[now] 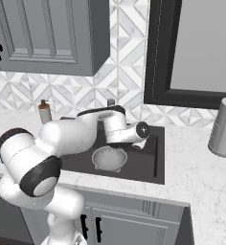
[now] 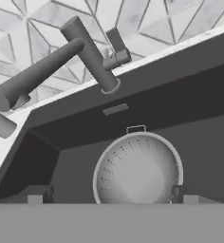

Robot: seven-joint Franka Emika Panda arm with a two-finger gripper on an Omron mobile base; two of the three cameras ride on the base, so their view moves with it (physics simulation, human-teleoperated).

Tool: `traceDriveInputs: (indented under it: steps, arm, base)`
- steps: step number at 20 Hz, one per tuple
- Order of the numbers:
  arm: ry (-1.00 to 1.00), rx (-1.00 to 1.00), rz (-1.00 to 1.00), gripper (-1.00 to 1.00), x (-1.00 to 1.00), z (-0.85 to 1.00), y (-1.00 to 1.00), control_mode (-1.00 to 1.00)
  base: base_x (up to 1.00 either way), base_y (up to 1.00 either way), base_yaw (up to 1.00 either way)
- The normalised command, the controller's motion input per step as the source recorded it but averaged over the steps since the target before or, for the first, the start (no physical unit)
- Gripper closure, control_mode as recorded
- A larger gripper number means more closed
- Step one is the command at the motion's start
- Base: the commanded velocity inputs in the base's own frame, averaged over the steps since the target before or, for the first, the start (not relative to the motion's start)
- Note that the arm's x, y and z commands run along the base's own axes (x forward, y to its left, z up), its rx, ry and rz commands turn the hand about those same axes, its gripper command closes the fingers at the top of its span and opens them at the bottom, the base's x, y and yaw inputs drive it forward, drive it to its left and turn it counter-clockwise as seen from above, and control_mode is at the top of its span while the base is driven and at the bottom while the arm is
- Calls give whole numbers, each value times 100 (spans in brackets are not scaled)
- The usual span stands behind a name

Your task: Put the colander in the sink, put the tangerine in the colander, and turn on the sink faucet and pour water over the colander.

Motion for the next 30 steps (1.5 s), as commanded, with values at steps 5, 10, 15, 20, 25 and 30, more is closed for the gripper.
traceDriveInputs:
  steps: [5,10,15,20,25,30]
  arm:
    - [-5,-13,1,-100,-75,100,16,-100]
    - [10,-16,14,-100,-29,100,50,-100]
    - [20,-16,19,-100,-44,79,67,-100]
    - [6,-14,20,-100,-13,9,100,-100]
    - [5,-6,19,-100,-9,-2,100,-100]
    - [0,-7,15,-100,-10,-12,100,-100]
  base:
    - [0,0,0]
    - [0,0,0]
    - [0,0,0]
    - [0,0,0]
    - [0,0,0]
    - [0,0,0]
